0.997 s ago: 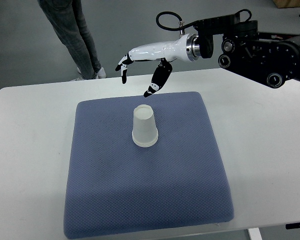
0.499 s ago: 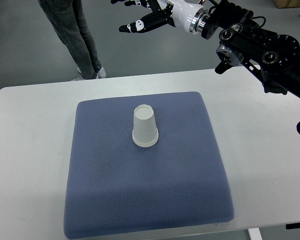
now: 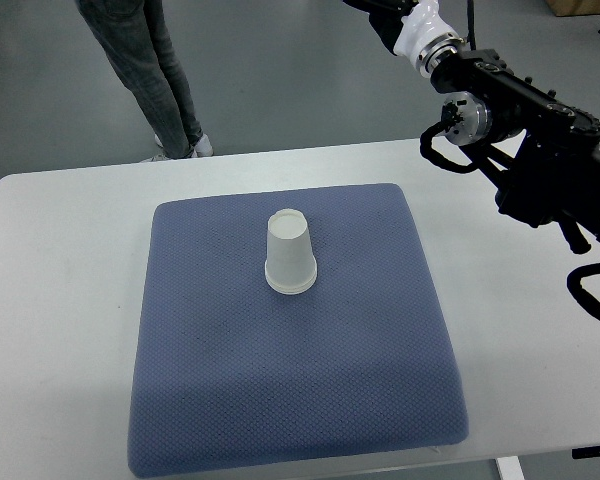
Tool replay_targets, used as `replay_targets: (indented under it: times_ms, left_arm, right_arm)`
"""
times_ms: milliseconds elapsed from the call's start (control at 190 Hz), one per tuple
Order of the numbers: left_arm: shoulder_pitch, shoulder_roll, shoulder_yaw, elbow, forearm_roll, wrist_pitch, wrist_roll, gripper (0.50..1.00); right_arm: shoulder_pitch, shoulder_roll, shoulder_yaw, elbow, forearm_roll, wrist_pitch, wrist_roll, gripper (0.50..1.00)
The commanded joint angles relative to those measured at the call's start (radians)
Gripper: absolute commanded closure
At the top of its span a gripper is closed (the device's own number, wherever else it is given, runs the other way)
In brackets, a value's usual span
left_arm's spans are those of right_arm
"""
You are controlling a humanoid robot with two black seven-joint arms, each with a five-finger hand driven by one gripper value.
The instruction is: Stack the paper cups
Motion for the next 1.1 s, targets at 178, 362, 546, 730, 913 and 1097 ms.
replay_targets:
  times_ms: [178, 362, 546, 730, 913, 1097]
  left_arm:
    - [0.000, 0.000, 0.001, 0.000, 0.000, 0.000, 0.000, 0.500]
    - [0.000, 0.000, -0.001, 0.000, 0.000, 0.000, 0.000, 0.500]
    - [0.001, 0.000, 0.001, 0.000, 0.001, 0.000, 0.000, 0.500]
    - [0.001, 0.000, -0.001, 0.000, 0.000, 0.000, 0.000, 0.500]
    - [0.001, 0.000, 0.001, 0.000, 0.000, 0.000, 0.000, 0.500]
    - [0.000, 0.000, -0.001, 0.000, 0.000, 0.000, 0.000, 0.500]
  right_arm:
    - [-0.081, 0.020, 0.000, -0.031, 0.135, -0.069, -0.061, 0.601]
    - [-0.167, 0.022, -0.019, -0.039, 0.132, -0.089, -0.065, 0.599]
    - [-0.205, 0.022, -0.022, -0.044, 0.124, -0.081, -0.041, 0.599]
    - [-0.204, 0.020, -0.013, -0.045, 0.126, -0.086, -0.018, 0.599]
    - [-0.194, 0.017, -0.011, -0.047, 0.124, -0.098, -0.018, 0.599]
    - [-0.194, 0.016, -0.002, -0.045, 0.126, -0.144, -0.004, 0.599]
